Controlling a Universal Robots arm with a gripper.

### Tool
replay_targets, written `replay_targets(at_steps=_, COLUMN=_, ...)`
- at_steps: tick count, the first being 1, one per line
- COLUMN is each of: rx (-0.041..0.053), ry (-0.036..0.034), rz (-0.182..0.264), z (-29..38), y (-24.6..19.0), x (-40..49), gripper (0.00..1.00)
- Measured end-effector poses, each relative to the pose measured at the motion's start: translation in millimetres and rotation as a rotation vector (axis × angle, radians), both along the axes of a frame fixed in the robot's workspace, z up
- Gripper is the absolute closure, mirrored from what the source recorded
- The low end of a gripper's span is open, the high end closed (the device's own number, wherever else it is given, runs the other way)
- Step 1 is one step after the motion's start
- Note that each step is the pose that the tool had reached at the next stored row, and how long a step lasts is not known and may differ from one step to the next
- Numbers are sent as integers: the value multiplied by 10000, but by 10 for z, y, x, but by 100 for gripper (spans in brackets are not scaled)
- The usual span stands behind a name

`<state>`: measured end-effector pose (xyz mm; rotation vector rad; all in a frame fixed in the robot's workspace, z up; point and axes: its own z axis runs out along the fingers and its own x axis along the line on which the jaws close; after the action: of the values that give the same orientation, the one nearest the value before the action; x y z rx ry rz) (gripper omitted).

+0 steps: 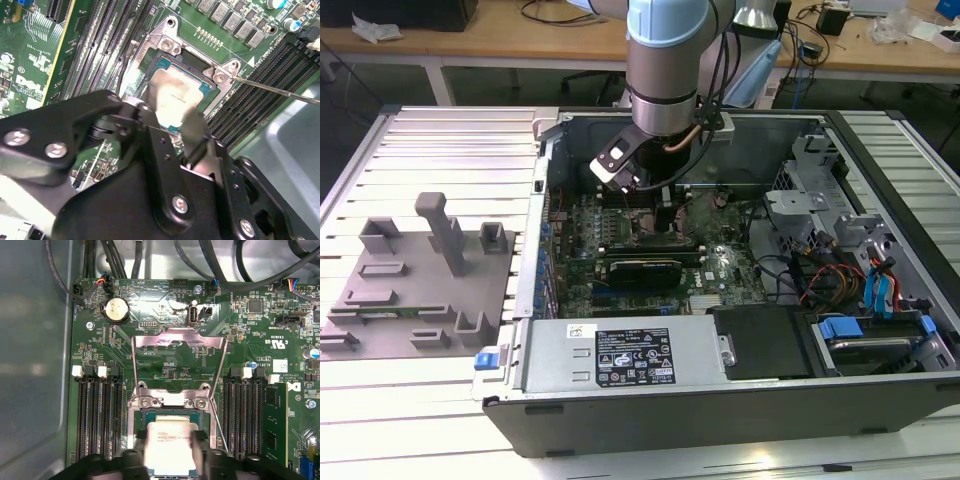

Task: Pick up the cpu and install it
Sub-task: 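Place the cpu into insertion slot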

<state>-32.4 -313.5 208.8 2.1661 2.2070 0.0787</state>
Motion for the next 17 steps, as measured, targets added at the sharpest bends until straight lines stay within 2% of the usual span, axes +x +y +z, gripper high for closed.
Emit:
replay_targets(at_steps=5, rx=0, ry=0, rz=0, z=0, y=0, x=0, gripper=78)
replay_targets(at_steps=6, rx=-1, ry=0, rz=-1, z=0, y=0, x=0, gripper=89)
replay_targets(at_steps=10, rx=-2, ry=1, rz=0, z=0, y=0, x=0, gripper=89)
replay_targets(at_steps=11, rx=-2, ry=70, rz=1, z=-1, y=0, x=2, gripper=89)
replay_targets(at_steps=12, rx=-1, ry=367, rz=0, z=-1, y=0, x=9, gripper=89)
replay_targets(at_steps=13, rx=-2, ry=410, rz=0, z=-1, y=0, x=11, gripper=89)
replay_targets(at_steps=15, rx=1, ry=410, rz=-32, z=-4, y=-3, x=20, gripper=89)
replay_targets(at_steps=17, rx=7, ry=411, rz=-408, z=-22, y=-11, x=23, gripper=89)
